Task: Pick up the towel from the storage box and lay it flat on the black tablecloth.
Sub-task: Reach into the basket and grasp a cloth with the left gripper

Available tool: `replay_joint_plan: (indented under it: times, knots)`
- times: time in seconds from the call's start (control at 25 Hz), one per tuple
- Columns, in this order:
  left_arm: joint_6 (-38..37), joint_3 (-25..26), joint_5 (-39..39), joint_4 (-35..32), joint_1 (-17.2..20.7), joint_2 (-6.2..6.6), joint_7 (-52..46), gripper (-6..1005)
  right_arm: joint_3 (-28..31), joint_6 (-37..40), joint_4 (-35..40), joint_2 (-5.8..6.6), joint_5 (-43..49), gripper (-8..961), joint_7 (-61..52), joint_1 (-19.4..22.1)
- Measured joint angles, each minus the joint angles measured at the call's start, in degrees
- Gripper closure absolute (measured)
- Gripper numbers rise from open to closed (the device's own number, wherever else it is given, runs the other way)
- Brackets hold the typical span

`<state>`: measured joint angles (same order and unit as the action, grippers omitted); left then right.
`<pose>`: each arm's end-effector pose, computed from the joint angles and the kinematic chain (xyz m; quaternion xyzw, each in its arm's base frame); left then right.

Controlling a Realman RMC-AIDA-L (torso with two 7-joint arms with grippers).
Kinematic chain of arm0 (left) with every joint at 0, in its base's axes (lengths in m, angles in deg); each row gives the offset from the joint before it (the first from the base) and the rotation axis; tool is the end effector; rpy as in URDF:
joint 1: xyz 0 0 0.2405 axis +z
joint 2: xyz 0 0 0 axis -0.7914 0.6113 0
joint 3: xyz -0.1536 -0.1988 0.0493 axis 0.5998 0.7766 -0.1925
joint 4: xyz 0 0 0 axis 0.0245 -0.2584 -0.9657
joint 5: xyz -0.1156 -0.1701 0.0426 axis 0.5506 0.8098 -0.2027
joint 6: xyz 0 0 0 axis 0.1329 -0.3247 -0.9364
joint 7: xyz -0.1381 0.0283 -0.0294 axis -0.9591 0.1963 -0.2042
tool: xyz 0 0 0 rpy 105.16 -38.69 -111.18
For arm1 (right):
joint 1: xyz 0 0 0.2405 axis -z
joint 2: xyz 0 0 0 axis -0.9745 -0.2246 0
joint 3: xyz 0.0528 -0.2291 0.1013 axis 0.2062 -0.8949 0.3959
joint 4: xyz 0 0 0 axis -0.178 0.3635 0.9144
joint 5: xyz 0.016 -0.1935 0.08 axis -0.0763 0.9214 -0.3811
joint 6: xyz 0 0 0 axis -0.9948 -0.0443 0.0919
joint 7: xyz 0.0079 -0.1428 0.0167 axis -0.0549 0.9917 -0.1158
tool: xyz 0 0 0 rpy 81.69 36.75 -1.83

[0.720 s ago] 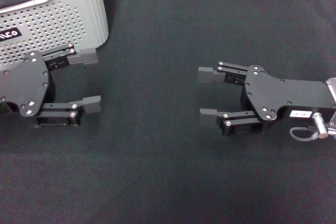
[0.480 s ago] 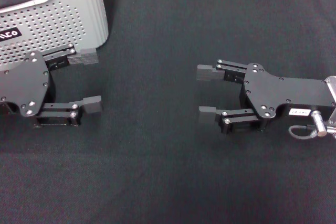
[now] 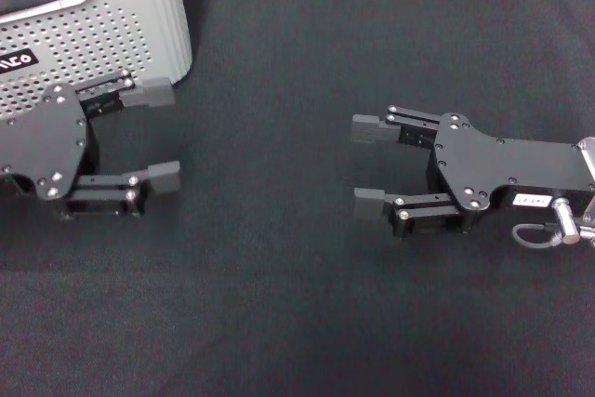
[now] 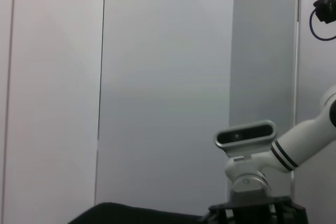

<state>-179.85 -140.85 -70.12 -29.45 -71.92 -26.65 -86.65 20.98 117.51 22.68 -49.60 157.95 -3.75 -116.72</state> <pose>-0.2719 0.2704 0.0800 -0.9143 -0.0589 -0.3895 0.0947 0.1838 0.3092 -0.0344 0.9036 -0.0854 -0.4186 0.0313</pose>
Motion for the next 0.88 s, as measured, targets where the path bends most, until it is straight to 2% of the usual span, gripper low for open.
replay_joint_plan:
  times: [0.32, 0.44, 0.56, 0.6, 0.68, 0.72, 0.76, 0.8, 0.88]
  knots:
    - [0.1, 4.3, -0.4, -0.3, -0.4, -0.93, -3.4, 131, 0.2, -0.1, 0.0, 0.00, 0.0, 85, 0.2, 0.5]
    - [0.8, 9.2, -1.0, -5.4, -1.0, -2.96, -12.0, 133, 0.2, -0.7, 0.0, 0.01, -0.2, 85, 0.6, 0.8]
    - [3.3, 12.0, -5.0, -19.8, 0.4, -7.23, -21.5, 136, -0.1, -1.8, 0.0, 0.00, -0.6, 85, 0.7, 0.9]
    - [5.6, 12.5, -8.2, -28.0, 1.5, -9.34, -24.5, 136, -0.1, -2.3, -0.1, 0.01, -0.7, 85, 0.8, 1.1]
    - [11.3, 12.6, -15.4, -43.0, 3.2, -12.68, -29.5, 138, -0.1, -3.1, -0.1, 0.00, -0.7, 85, 0.8, 1.5]
    - [16.5, 11.6, -21.5, -53.7, 4.7, -14.34, -33.5, 242, -0.1, -3.5, -0.1, 0.00, -0.7, 84, 0.8, 1.8]
    - [18.7, 10.6, -23.7, -58.1, 5.5, -14.58, -35.3, 347, -0.1, -3.9, -0.1, 0.00, -0.7, 84, 0.8, 2.0]
    - [22.6, 8.6, -27.5, -64.9, 6.8, -14.66, -38.6, 350, -0.1, -4.2, -0.1, 0.00, -0.8, 84, 0.8, 2.2]
    - [28.5, 5.3, -33.6, -73.7, 8.6, -14.54, -43.4, 355, 0.0, -4.6, -0.1, 0.00, -1.3, 84, 1.1, 3.3]
